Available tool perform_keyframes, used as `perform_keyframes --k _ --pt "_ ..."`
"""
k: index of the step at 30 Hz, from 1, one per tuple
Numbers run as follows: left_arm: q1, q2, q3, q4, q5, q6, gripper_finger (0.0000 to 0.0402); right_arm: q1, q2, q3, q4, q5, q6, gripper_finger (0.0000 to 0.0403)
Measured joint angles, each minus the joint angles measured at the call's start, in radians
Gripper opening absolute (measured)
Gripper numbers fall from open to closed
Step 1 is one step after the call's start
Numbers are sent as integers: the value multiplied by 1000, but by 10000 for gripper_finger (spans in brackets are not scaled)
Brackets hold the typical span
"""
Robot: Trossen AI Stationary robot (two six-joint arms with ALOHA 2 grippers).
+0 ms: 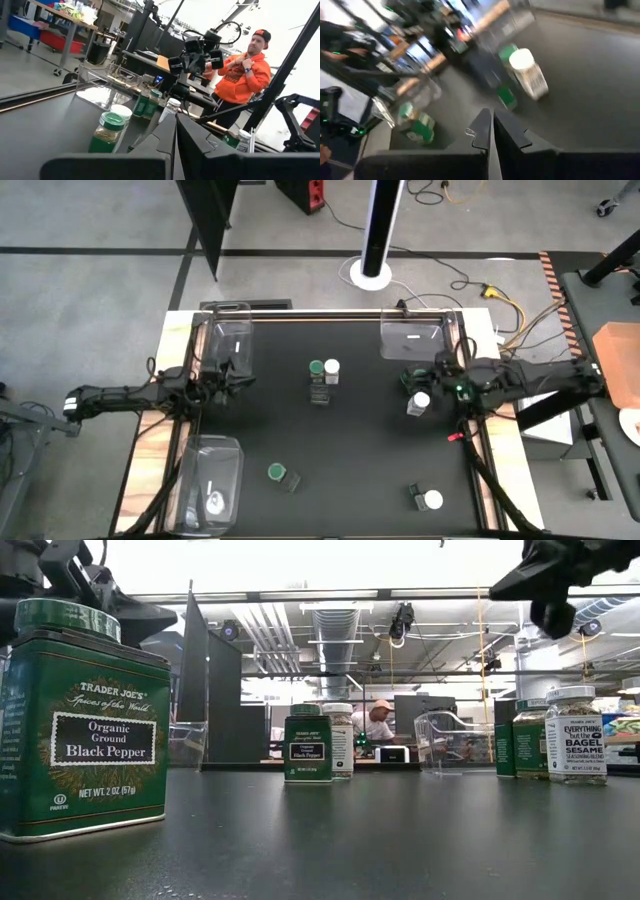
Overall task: Sort spices by type
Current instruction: Put the top right green seasoning bottle into the top right transparent bin
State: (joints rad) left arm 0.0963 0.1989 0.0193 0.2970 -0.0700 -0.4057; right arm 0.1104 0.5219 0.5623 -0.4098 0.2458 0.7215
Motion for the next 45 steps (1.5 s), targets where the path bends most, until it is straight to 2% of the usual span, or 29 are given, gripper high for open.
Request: perform_keyframes --k 2,7,11,14,18,22,29,34,45 --pt "0 0 0 0 0 3 0 0 56 79 -121 -11 81 13" --pt "0 0 0 1 0 1 0 1 172 259 -350 -114 264 13" --pt "0 0 0 1 0 -3 0 0 242 389 -512 -130 429 13" --pt "0 2 0 2 0 -2 0 0 285 488 -688 -198 562 13" --pt "0 2 0 2 -1 12 0 0 330 578 -845 -269 629 13" --pt "0 2 0 3 -1 12 0 0 347 614 -821 -272 629 13" --pt "0 2 0 3 -1 12 0 0 370 623 -640 -263 612 13" --pt "0 2 0 3 -2 12 0 -3 391 622 -533 -245 461 13" --pt "-1 2 -1 5 0 1 0 -37 462 623 -502 -223 256 13"
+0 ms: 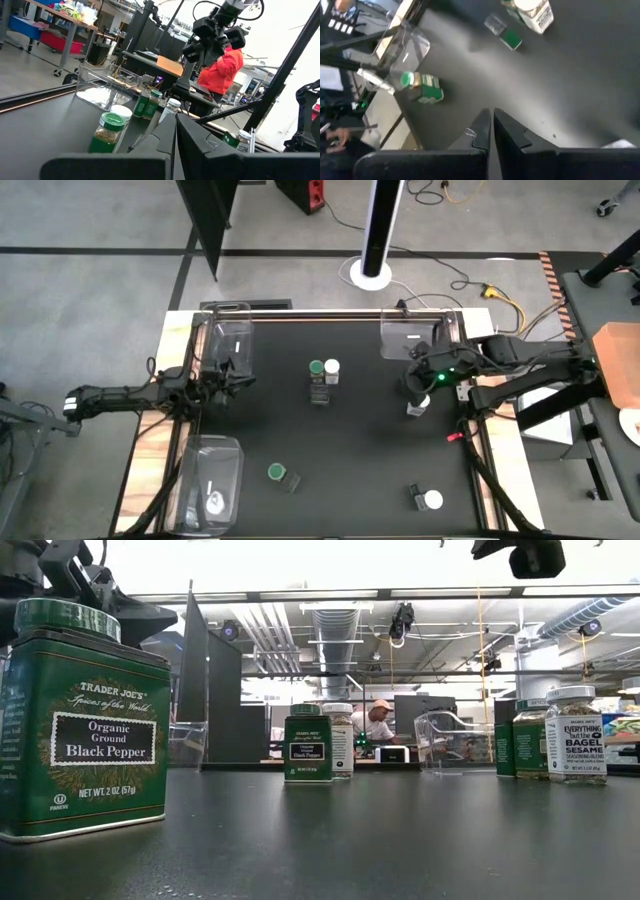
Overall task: Sort spices by type
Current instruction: Put the top right green seasoning bottle into the top right transparent bin
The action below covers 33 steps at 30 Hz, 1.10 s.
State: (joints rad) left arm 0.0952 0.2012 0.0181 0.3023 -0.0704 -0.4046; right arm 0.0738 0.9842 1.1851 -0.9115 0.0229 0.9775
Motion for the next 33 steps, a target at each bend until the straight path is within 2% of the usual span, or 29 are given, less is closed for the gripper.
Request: perform_keyframes --k 5,8,12,15,17,20,27,30,33 --pt "0 0 0 0 1 0 0 -4 65 0 82 3 -3 13" --pt "0 0 0 2 1 0 0 -31 116 17 68 -7 4 13" --pt "0 0 0 24 0 19 0 -92 193 53 -83 -58 91 13" --pt "0 0 0 35 0 37 0 -146 248 84 -290 -108 102 13" --pt "0 0 0 44 0 37 0 -198 274 98 -425 -120 66 13" --pt "0 0 0 53 0 37 0 -292 282 103 -524 -85 -32 13" --pt "0 0 0 54 0 37 0 -544 269 98 -534 -71 -224 13" --pt "0 0 0 54 0 37 0 -595 268 83 -536 -74 -271 18" --pt "0 0 0 52 0 37 0 -605 268 62 -535 -77 -283 44"
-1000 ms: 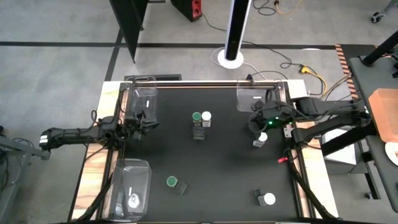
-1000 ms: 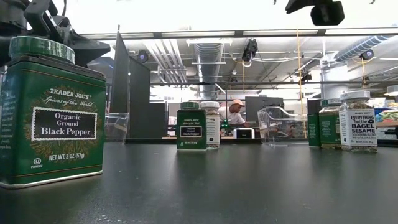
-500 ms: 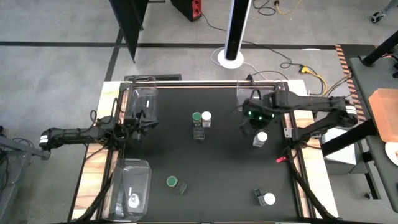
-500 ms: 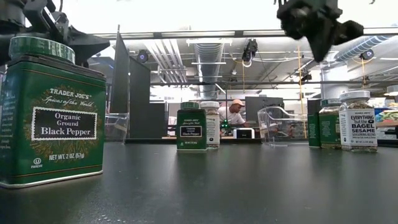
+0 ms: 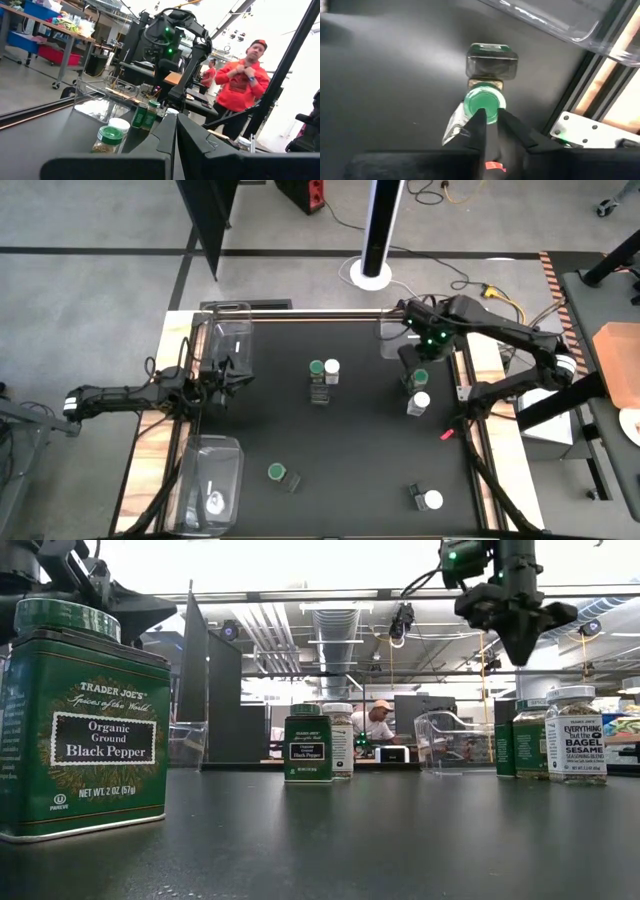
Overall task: Sort spices by type
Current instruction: Put the top right green seasoning bottle into the top right transparent bin
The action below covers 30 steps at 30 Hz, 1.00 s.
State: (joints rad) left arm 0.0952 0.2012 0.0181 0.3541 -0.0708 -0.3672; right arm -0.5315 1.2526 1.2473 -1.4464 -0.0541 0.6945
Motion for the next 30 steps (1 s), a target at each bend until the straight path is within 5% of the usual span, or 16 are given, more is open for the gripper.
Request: perform_keyframes --k 15,22,30 --pt "0 0 0 -12 0 16 0 3 -2 -171 58 -85 4 277" --pt "0 0 0 -11 0 23 0 3 -1 -211 152 -85 4 317" --pt "0 0 0 -10 -1 23 0 3 8 -247 193 -74 12 318"
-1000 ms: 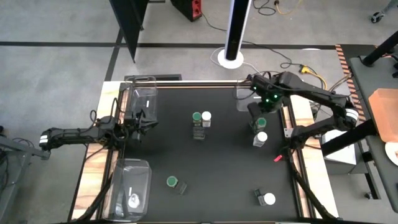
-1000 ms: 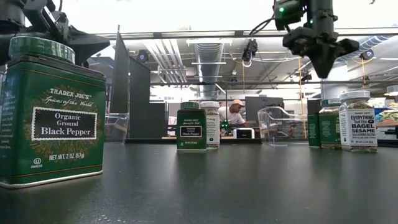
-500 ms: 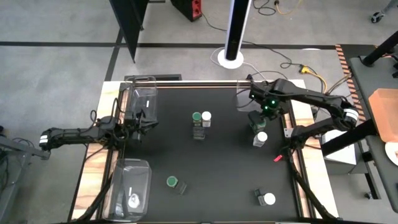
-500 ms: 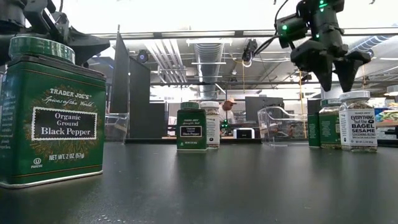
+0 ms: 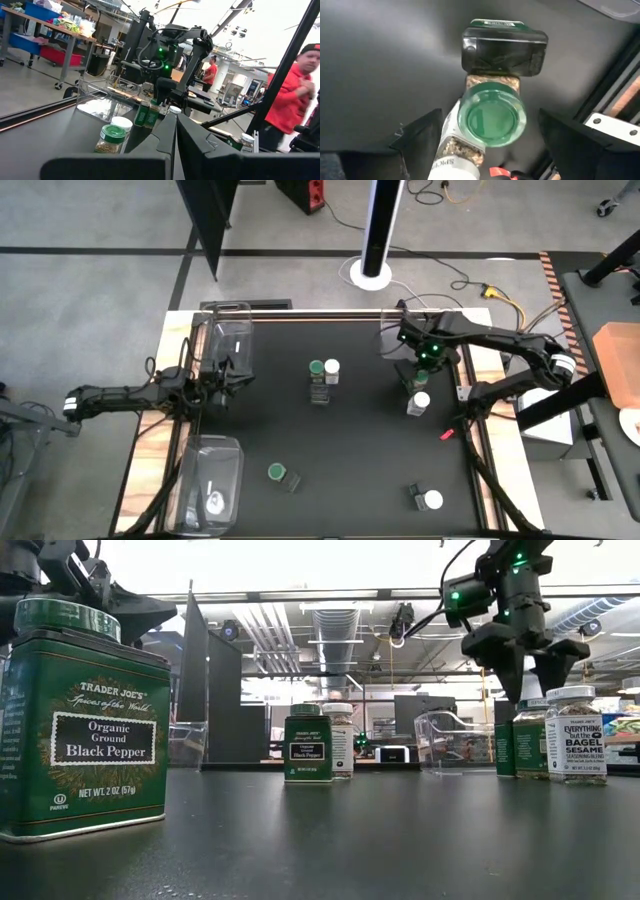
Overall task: Sort spices by type
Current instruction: Put the top right green seasoning bottle into the top right transparent bin
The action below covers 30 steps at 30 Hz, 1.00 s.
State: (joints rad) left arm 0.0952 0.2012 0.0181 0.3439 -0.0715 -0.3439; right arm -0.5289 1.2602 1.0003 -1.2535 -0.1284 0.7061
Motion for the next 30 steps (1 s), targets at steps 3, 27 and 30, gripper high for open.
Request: perform_keyframes --k 3,27,30 --pt "0 0 0 0 0 0 0 0 0 -9 9 1 4 319" --pt "0 0 0 0 0 -5 0 1 -3 -72 63 51 22 197" --pt "0 0 0 0 0 -5 0 1 -3 -72 63 51 38 197"
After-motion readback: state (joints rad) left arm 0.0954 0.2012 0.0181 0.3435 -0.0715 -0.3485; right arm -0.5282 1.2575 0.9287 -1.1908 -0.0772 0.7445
